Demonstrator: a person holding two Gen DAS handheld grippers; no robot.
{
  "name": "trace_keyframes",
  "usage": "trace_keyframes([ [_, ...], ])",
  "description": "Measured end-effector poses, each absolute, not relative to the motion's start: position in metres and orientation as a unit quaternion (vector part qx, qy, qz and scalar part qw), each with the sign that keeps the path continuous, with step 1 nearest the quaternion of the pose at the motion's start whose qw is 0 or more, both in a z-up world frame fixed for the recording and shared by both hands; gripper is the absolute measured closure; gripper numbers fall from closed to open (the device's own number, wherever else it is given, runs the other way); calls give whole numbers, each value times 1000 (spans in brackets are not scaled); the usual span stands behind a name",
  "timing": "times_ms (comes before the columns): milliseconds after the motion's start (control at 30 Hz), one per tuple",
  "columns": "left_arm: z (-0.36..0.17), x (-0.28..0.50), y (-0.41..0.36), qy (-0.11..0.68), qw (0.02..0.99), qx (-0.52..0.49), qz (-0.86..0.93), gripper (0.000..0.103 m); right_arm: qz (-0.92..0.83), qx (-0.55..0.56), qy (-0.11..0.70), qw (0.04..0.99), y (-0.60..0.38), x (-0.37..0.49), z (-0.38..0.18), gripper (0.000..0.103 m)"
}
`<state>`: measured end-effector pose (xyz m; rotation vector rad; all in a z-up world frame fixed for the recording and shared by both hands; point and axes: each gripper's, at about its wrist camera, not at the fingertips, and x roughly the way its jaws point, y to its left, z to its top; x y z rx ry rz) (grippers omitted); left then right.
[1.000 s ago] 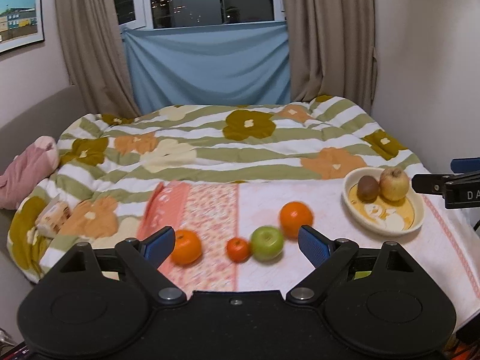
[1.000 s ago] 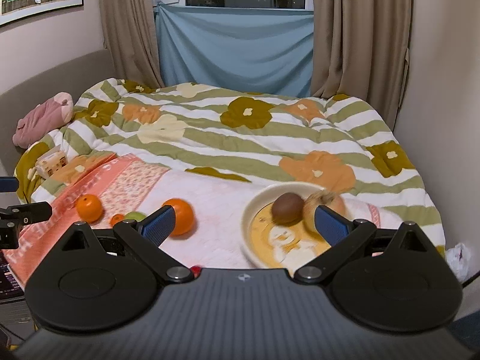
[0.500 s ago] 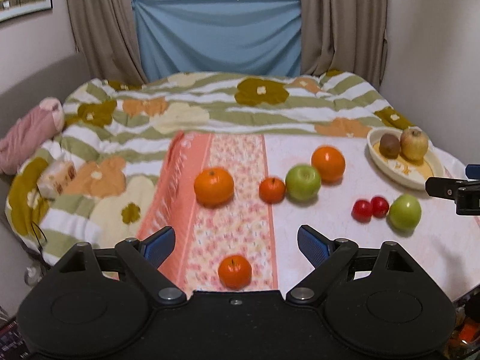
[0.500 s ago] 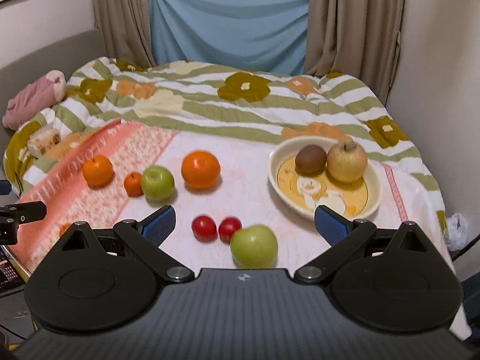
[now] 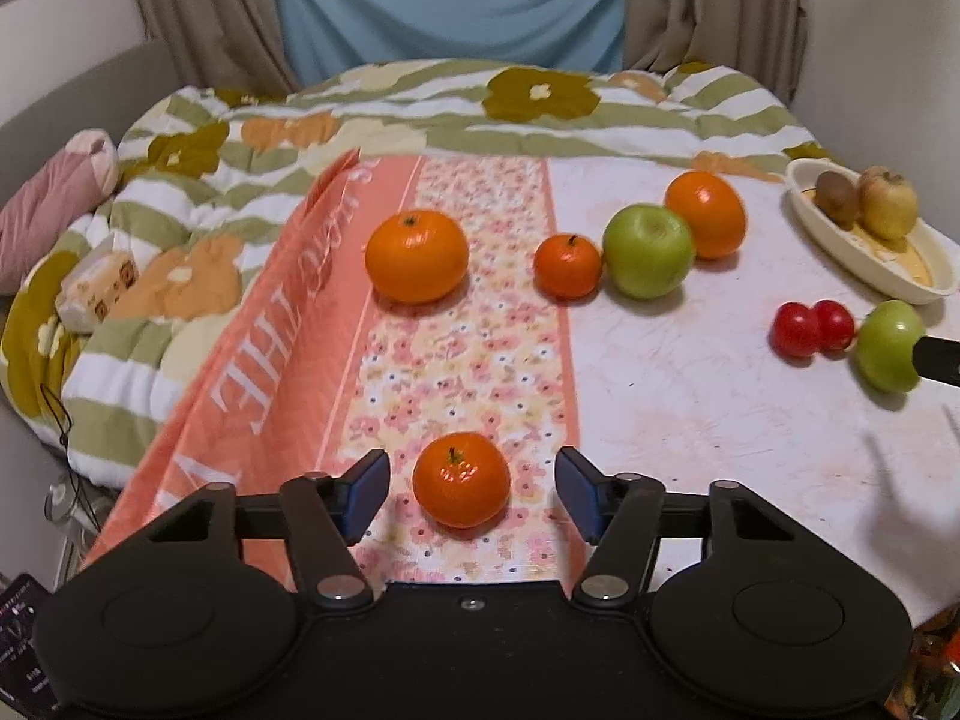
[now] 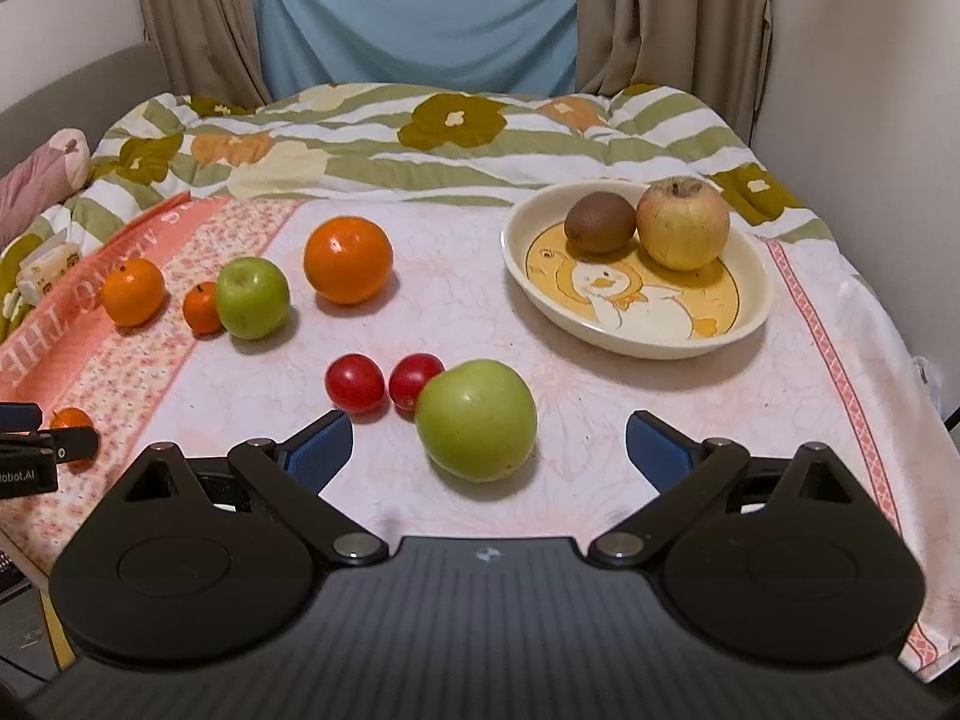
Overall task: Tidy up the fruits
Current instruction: 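Grasp the small tangerine with the left tool while the right tool grasps the green apple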
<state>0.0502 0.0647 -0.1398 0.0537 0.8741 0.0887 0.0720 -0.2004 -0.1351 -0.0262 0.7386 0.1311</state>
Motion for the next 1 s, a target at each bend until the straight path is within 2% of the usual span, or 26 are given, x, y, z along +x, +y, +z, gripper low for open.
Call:
trace_keyframes([
  [133, -147, 55, 66, 433, 900, 29, 53, 41, 68, -17, 369, 927, -198, 79, -144, 0],
  [200, -150, 57, 66, 438, 897, 29, 52, 50, 71, -17, 372, 925, -197, 82, -147, 0],
  [333, -152, 58, 65, 439, 897, 25, 52, 56, 75, -27, 372, 925, -195, 86, -151, 0],
  [367, -151, 59, 65, 439, 896, 25, 54, 61, 76, -28, 373, 924, -195, 86, -151, 0],
  [533, -151, 60, 65, 440, 896, 25, 54, 61, 80, -29, 376, 923, -194, 93, -154, 0],
  [567, -151, 59, 65, 440, 896, 26, 54, 61, 83, -31, 379, 921, -194, 95, -156, 3],
  [600, -151, 59, 65, 440, 896, 28, 54, 61, 87, -32, 386, 918, -194, 98, -158, 11],
  [700, -151, 58, 63, 438, 897, 33, 54, 61, 89, -32, 391, 916, -194, 103, -162, 17],
  [1000, -150, 56, 65, 442, 895, 27, 54, 61, 93, -32, 392, 915, -195, 111, -164, 23],
])
